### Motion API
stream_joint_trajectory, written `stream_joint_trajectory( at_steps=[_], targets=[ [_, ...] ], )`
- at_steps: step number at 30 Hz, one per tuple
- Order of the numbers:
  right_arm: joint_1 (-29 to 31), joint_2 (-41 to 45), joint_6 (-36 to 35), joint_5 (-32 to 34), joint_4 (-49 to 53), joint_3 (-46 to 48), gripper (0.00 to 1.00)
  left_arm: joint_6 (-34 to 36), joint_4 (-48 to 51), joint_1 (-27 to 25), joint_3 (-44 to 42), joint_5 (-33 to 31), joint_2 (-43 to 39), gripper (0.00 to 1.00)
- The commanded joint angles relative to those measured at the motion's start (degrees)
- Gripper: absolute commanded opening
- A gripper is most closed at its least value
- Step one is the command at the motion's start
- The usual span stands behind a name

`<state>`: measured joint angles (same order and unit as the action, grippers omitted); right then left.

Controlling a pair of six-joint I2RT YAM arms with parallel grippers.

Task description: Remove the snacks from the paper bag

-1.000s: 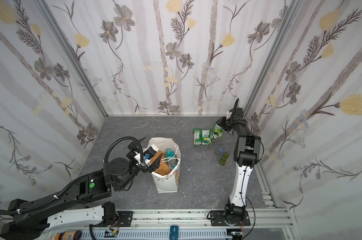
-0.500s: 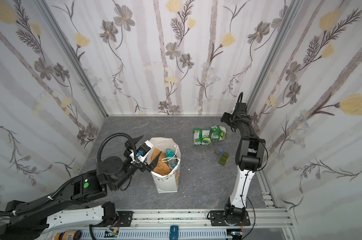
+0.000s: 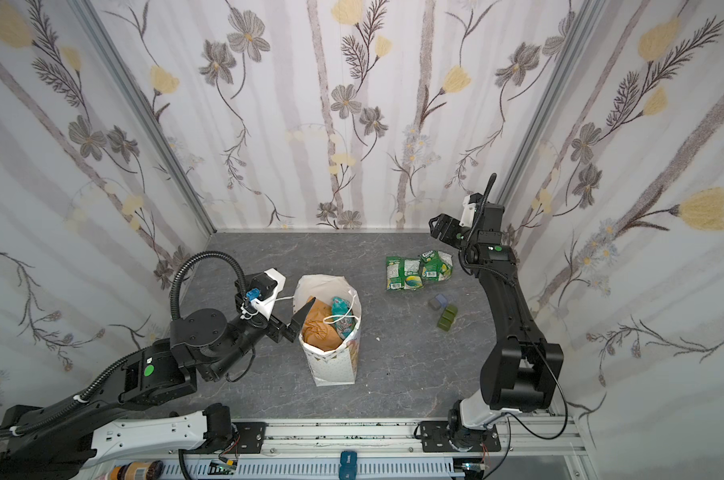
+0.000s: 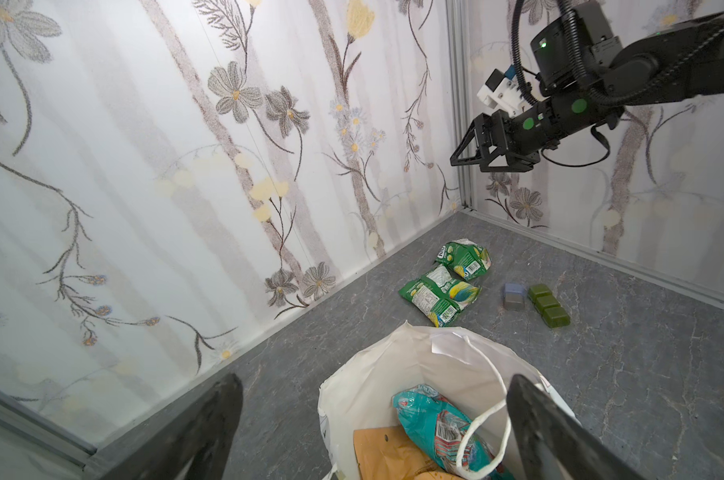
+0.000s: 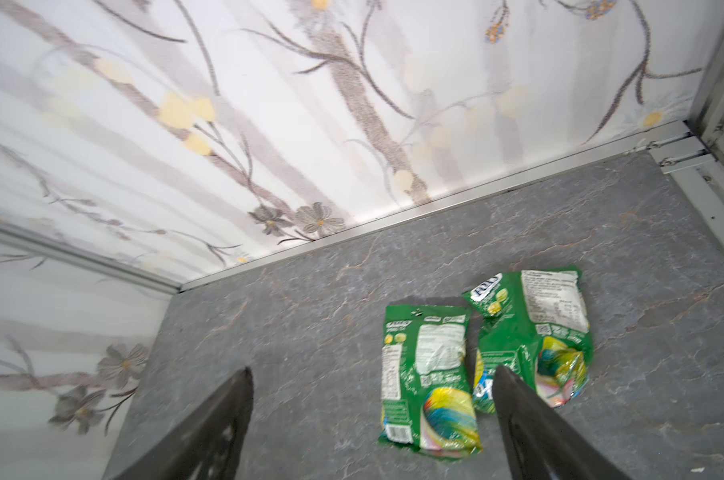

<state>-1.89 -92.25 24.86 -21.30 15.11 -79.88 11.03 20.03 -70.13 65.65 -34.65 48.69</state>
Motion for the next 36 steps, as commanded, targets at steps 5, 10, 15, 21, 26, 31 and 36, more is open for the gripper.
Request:
stream_joint_trajectory(
  at_steps=[5, 10, 15, 21, 26, 31, 36],
  targets=[
    [7.9, 18.4, 2.8, -2.4, -8.7, 11.6, 1.00, -9.4, 5.1, 0.4, 2.0, -2.8, 0.5, 1.00],
    [15.2, 27.3, 4.0, -5.3, -9.9, 16.8, 1.00, -14.1, 9.4, 1.4, 4.0, -3.9, 2.6, 1.00],
    [23.1, 32.7, 4.6, -6.1, -8.5, 18.9, 1.00, -17.6, 11.7, 3.6, 5.5, -2.9, 4.8, 1.00],
    [34.9, 35.6, 5.1, -4.8, -5.3, 20.3, 1.00, -24.2, 16.3, 9.8, 8.6, 3.3, 8.9, 1.00],
    [44.6, 35.7, 4.9, 0.3, -1.7, 21.3, 1.00, -29.7, 19.4, 15.0, 11.3, 11.1, 13.1, 1.00],
    [51.9, 35.8, 5.2, 3.6, 2.1, 21.9, 1.00, -30.3, 22.0, 17.7, 15.0, 18.3, 18.9, 0.98],
    [55.3, 36.9, 6.1, 6.2, 4.5, 23.0, 1.00, -30.0, 23.9, 18.8, 17.2, 20.6, 25.8, 0.93]
  ],
)
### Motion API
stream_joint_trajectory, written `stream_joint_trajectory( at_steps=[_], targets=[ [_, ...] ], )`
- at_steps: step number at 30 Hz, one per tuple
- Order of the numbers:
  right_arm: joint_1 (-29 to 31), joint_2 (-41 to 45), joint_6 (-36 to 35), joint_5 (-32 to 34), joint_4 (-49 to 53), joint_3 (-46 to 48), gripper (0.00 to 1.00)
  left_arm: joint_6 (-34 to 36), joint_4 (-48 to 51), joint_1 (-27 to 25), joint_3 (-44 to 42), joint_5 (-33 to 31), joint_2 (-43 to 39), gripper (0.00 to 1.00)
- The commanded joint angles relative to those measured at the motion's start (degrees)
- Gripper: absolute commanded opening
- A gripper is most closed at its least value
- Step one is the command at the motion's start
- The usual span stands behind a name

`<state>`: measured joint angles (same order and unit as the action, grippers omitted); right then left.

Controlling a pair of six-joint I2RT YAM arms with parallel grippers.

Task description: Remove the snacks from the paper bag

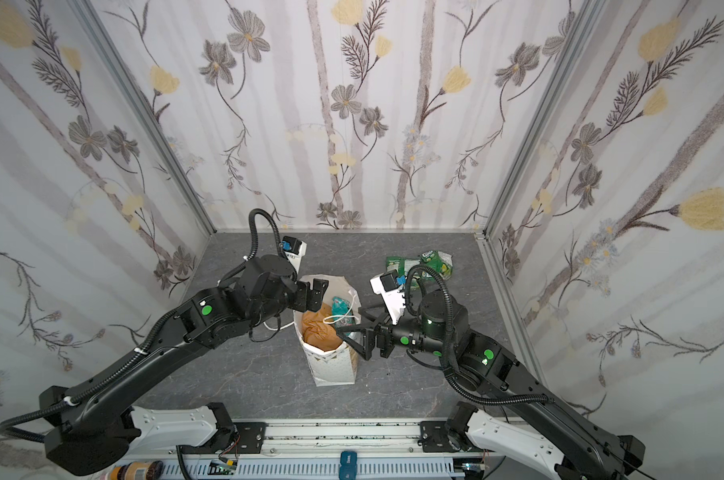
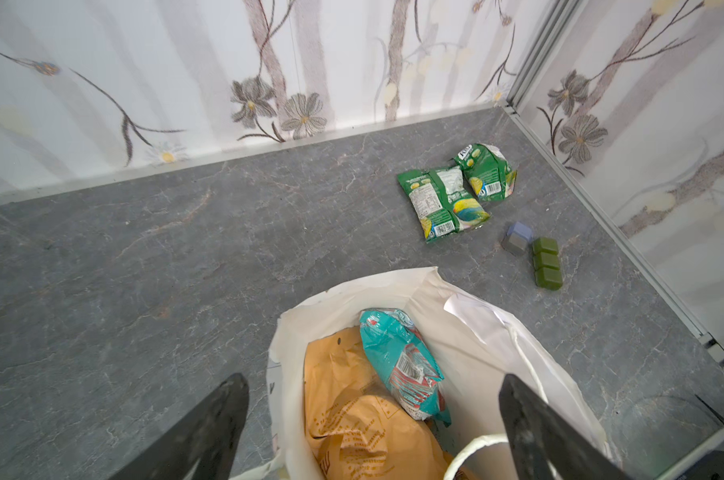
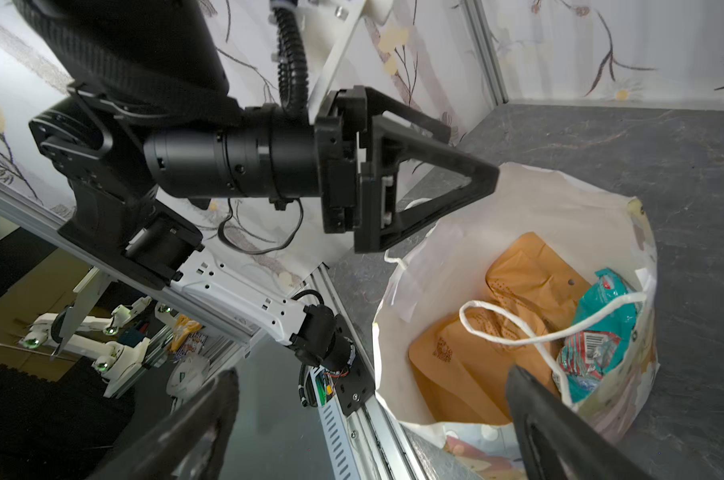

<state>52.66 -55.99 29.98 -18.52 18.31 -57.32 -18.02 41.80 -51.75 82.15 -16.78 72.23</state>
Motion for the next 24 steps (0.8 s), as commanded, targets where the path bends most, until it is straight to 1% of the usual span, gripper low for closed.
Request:
stream_joint_trajectory(
  at_steps=[1, 6, 8, 13, 19, 24],
  targets=[
    [0.8, 1.1, 1.5, 4.4, 1.3, 0.9, 1.00, -0.7, 2.1, 0.6, 0.7, 3.4, 3.0, 0.93],
    [0.8, 3.2, 1.8, 6.4, 1.4, 1.9, 1.00, -0.9, 3.1, 1.6, -0.2, 5.1, 7.1, 0.91],
    [0.8, 3.5, 1.6, 6.6, 1.5, 2.0, 1.00, -1.1, 3.9, 1.9, -0.7, 5.5, 8.3, 0.88],
    [0.8, 4.0, 1.5, 8.1, 1.1, 2.9, 1.00, -1.1, 3.8, 2.0, -1.4, 9.9, 10.7, 0.83],
    [0.8, 3.8, 1.2, 7.9, 0.8, 3.0, 1.00, -1.5, 2.8, 2.0, -3.3, 11.8, 11.5, 0.78],
    [0.8, 3.5, 1.2, 7.8, 0.4, 3.0, 1.00, -2.3, 1.5, 2.0, -5.6, 12.8, 11.3, 0.75]
  ],
)
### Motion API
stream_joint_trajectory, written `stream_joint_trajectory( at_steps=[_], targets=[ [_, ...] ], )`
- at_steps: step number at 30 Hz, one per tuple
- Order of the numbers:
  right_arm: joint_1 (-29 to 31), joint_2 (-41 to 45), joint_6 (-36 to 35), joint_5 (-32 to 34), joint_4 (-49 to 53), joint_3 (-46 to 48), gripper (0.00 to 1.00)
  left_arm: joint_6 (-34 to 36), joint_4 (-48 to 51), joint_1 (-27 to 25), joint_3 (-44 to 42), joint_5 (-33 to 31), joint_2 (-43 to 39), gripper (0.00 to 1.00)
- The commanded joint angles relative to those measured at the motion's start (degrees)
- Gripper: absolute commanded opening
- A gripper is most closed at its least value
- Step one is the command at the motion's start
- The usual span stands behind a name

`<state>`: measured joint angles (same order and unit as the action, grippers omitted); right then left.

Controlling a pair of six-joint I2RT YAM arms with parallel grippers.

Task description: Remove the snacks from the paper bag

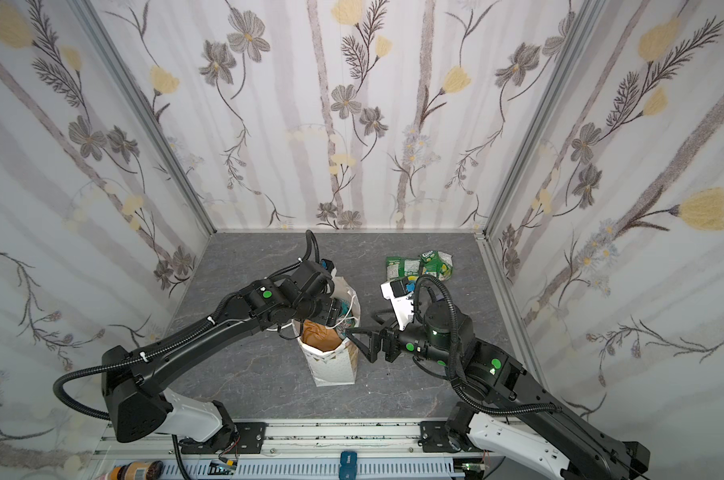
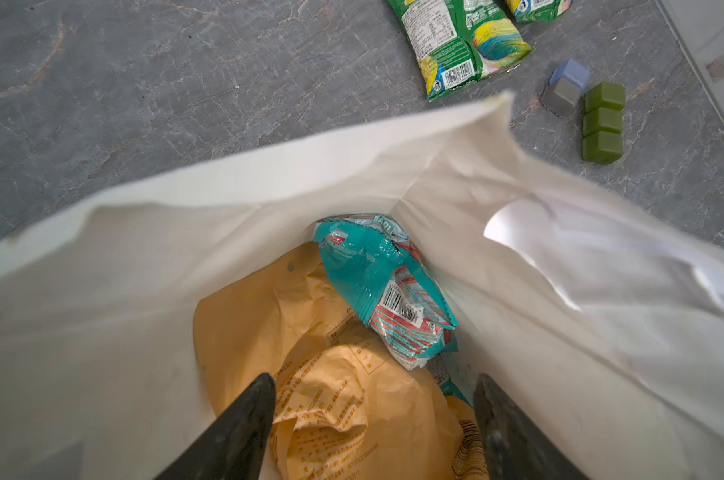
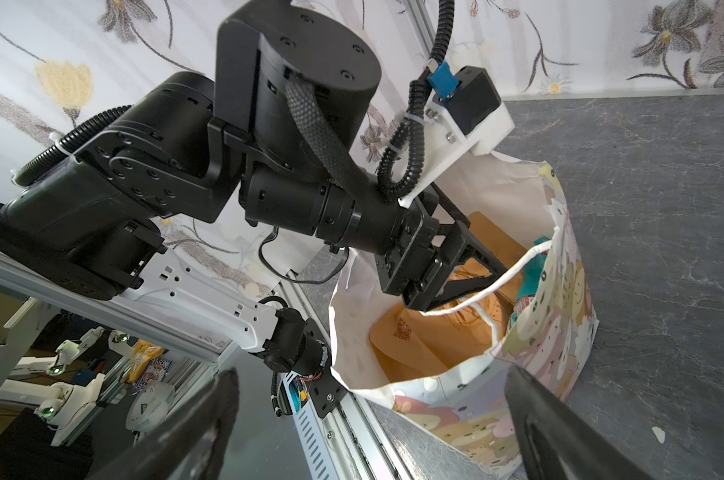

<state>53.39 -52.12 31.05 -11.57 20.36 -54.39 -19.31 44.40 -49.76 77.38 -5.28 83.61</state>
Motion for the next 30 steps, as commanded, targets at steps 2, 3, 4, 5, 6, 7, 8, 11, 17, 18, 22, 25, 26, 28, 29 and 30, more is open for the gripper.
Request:
stream_joint_trajectory(
  at_steps=[2, 3, 4, 5, 6, 7, 8, 11, 17, 18, 22, 25, 26, 28, 29, 30],
  targets=[
    [0.0, -0.5, 0.1, 0.9, -1.7, 0.2, 1.00, -1.1, -1.9, 0.1, -1.8, 3.0, -0.1, 0.72],
    [0.0, -0.6, 0.1, 0.9, -1.7, 0.3, 1.00, -1.1, -2.3, 0.0, -2.3, 3.8, -0.1, 0.71],
    [0.0, -0.6, 0.1, 0.8, -1.8, 0.2, 1.00, -1.1, -2.6, 0.1, -2.7, 4.4, -0.1, 0.71],
    [0.0, -0.7, 0.1, 0.8, -1.8, 0.2, 1.00, -1.0, -2.8, 0.0, -3.0, 4.8, 0.0, 0.70],
    [0.0, -0.8, 0.1, 0.7, -1.9, 0.3, 1.00, -0.9, -2.9, 0.0, -3.3, 5.1, 0.1, 0.70],
    [0.0, -0.8, 0.1, 0.5, -2.0, 0.3, 0.99, -0.7, -3.1, 0.0, -3.5, 5.5, 0.1, 0.70],
    [0.0, -0.8, 0.1, 0.7, -2.0, 0.4, 1.00, -0.5, -3.3, -0.1, -3.8, 5.9, 0.1, 0.69],
    [0.0, -1.0, 0.1, 0.7, -2.3, 0.3, 1.00, 0.5, -3.8, -0.2, -4.1, 7.4, 0.3, 0.68],
    [0.0, -1.4, -0.1, 0.5, -2.5, -0.1, 1.00, 2.4, -2.3, -1.3, -4.1, 8.0, 2.0, 0.67],
    [-0.1, -1.5, -0.1, 0.6, -2.6, -0.1, 1.00, 2.3, -1.9, -1.3, -4.1, 7.5, 2.3, 0.67],
    [0.0, -1.7, -0.1, 0.4, -2.8, -0.1, 1.00, 1.6, -0.1, -1.4, -3.6, 3.6, 3.9, 0.67],
    [0.0, -1.7, -0.1, 0.2, -2.7, -0.3, 1.00, 1.7, 0.5, -1.4, -3.1, 2.2, 5.1, 0.67],
    [0.0, -1.7, 0.0, 0.2, -2.7, -0.3, 1.00, 1.9, 0.6, -1.3, -3.0, 2.0, 5.7, 0.68],
    [0.0, -1.6, -0.1, 0.4, -2.6, -0.3, 1.00, 2.2, 0.8, -1.4, -2.9, 2.2, 6.7, 0.71],
    [0.0, -1.5, 0.0, 0.5, -2.6, -0.3, 1.00, 2.3, 0.8, -1.3, -2.8, 2.7, 7.1, 0.73],
    [0.0, -1.5, 0.0, 0.5, -2.6, -0.3, 1.00, 2.5, 0.7, -1.4, -2.7, 3.2, 7.5, 0.75]
  ],
)
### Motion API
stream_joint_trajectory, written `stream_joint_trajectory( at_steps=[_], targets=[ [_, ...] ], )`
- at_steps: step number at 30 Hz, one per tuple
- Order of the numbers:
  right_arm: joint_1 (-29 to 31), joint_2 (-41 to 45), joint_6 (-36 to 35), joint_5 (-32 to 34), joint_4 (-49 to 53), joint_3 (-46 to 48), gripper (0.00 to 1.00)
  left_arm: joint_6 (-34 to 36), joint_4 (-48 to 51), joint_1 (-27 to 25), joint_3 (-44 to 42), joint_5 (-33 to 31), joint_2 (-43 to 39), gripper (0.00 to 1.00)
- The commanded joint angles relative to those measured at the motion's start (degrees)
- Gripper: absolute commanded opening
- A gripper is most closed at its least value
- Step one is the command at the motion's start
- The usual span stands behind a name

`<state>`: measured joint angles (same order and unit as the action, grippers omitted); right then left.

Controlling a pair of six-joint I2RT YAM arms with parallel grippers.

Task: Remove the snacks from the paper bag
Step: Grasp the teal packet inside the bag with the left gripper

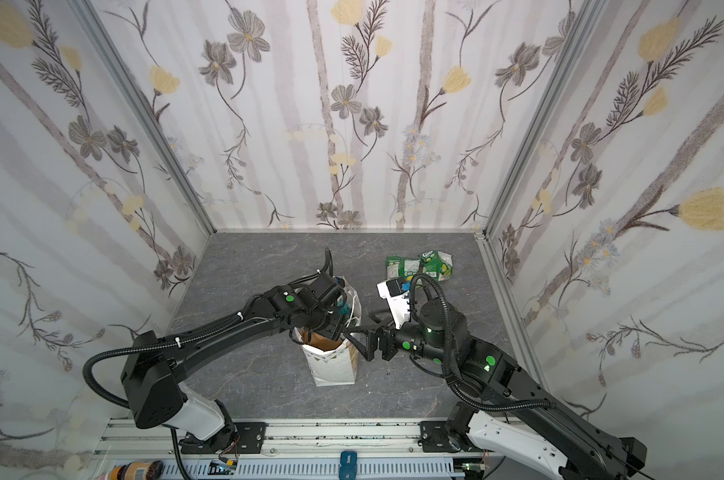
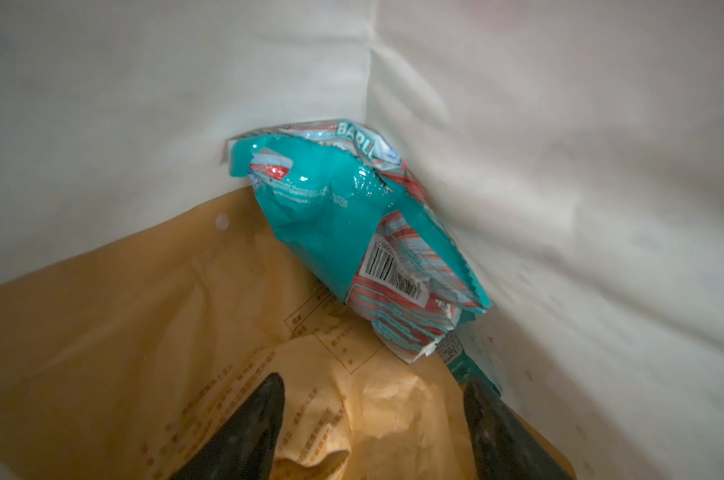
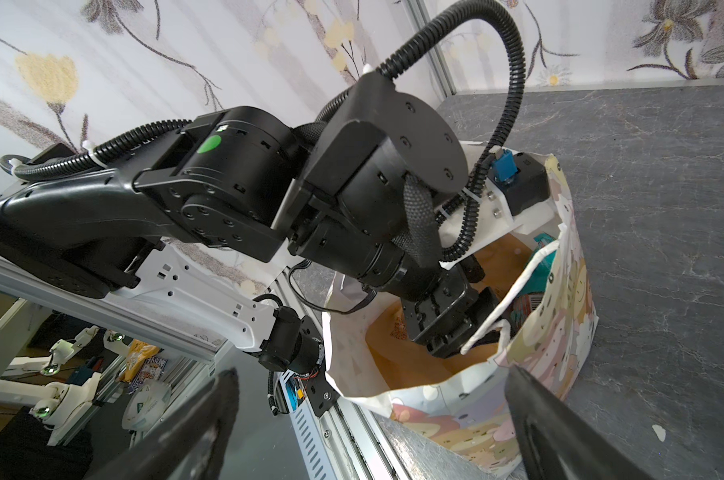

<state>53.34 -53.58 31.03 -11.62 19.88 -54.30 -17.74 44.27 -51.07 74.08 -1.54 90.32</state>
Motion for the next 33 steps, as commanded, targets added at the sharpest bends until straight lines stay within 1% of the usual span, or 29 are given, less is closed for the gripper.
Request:
stream_joint_trajectory(
  at_steps=[1, 6, 11, 20, 26, 29, 33],
  targets=[
    [0.1, 0.0, 0.0, 0.5, -2.1, -0.4, 1.00, 0.9, 0.6, 0.0, 0.6, 0.0, 1.2, 0.77],
    [0.0, 0.1, 0.0, 0.5, -2.0, -0.3, 1.00, 1.2, -1.3, -0.1, -0.3, -1.2, 1.9, 0.83],
    [0.0, 0.3, -0.1, 0.3, -1.9, -0.3, 1.00, 1.9, -3.9, 0.0, -2.0, -4.4, 3.1, 0.89],
    [0.0, 1.0, -0.4, 0.9, -1.6, -0.1, 1.00, 2.1, -6.3, -0.1, -4.5, -6.1, 6.6, 0.90],
    [0.0, 1.1, -0.5, 1.2, -0.9, 0.0, 1.00, 0.1, -7.6, -0.1, -6.6, -6.1, 8.6, 0.85],
    [0.0, 1.4, -0.5, 1.5, -0.7, 0.0, 1.00, -0.6, -8.4, -0.1, -7.1, -6.0, 9.4, 0.79],
    [-0.1, 1.6, -0.4, 1.5, -0.5, 0.1, 1.00, -1.5, -9.0, 0.0, -7.7, -5.9, 10.0, 0.65]
  ],
)
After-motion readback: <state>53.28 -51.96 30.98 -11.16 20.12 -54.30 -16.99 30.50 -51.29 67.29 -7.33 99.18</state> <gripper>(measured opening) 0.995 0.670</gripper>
